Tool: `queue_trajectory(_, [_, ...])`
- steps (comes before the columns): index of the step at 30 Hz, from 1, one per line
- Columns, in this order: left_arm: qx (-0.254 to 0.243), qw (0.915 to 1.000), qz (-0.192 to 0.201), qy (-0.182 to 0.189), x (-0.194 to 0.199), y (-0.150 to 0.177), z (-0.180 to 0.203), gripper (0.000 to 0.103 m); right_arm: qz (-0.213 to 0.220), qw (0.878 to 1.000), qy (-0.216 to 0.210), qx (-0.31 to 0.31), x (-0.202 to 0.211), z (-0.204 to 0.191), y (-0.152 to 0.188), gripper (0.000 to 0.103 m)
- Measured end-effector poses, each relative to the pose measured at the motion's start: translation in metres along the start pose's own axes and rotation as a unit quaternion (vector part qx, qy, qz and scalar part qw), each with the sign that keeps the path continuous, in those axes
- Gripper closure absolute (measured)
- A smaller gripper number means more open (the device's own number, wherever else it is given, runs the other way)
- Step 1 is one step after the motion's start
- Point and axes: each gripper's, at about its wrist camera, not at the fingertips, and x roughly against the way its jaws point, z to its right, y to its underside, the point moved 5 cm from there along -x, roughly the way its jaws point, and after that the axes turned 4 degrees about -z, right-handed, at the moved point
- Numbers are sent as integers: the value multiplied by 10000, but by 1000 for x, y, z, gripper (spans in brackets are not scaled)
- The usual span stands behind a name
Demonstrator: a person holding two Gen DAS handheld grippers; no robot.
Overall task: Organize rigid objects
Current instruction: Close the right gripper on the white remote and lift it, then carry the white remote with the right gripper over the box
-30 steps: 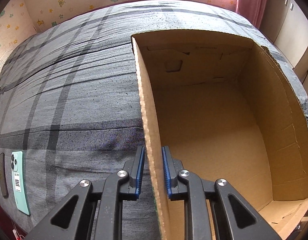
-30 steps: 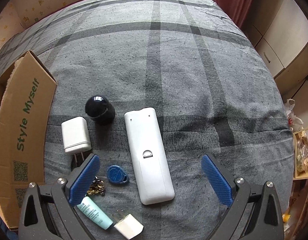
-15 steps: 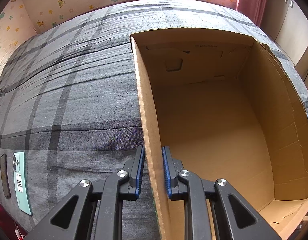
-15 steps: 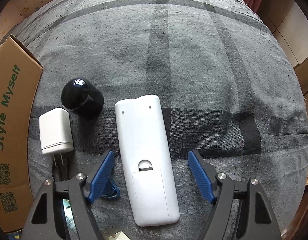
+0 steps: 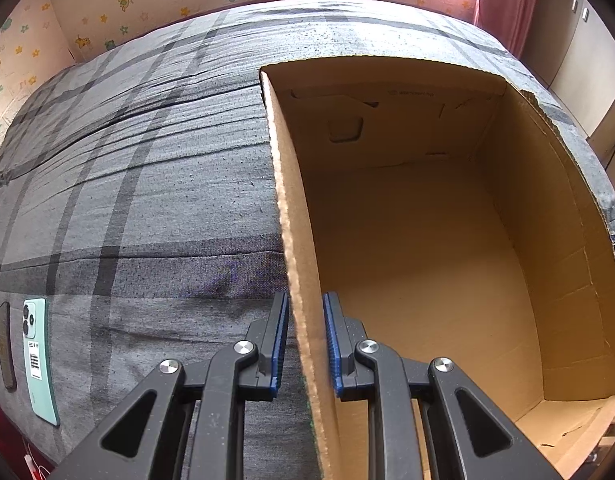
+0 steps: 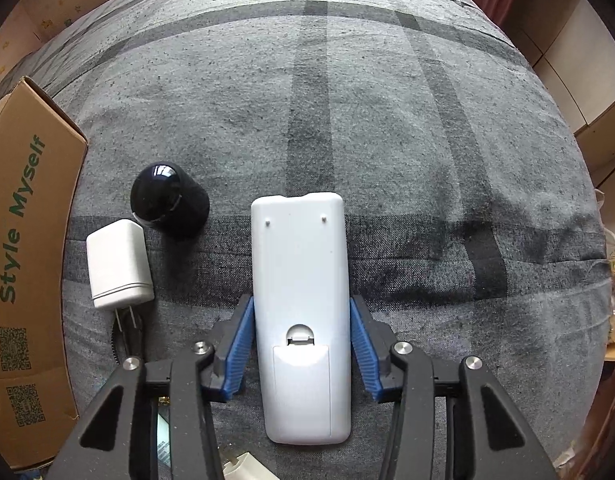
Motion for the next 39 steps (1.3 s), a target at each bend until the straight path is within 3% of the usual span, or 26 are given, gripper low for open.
queue_trajectory(19, [-30,10000,-23,-38,0,0,1,83,373,9991,-18,-222,60,-2,8,55])
queue_trajectory(39, [-75,9999,-37,-108,2,-1,5,83,828,9965,-118,96,127,-40,-6,58])
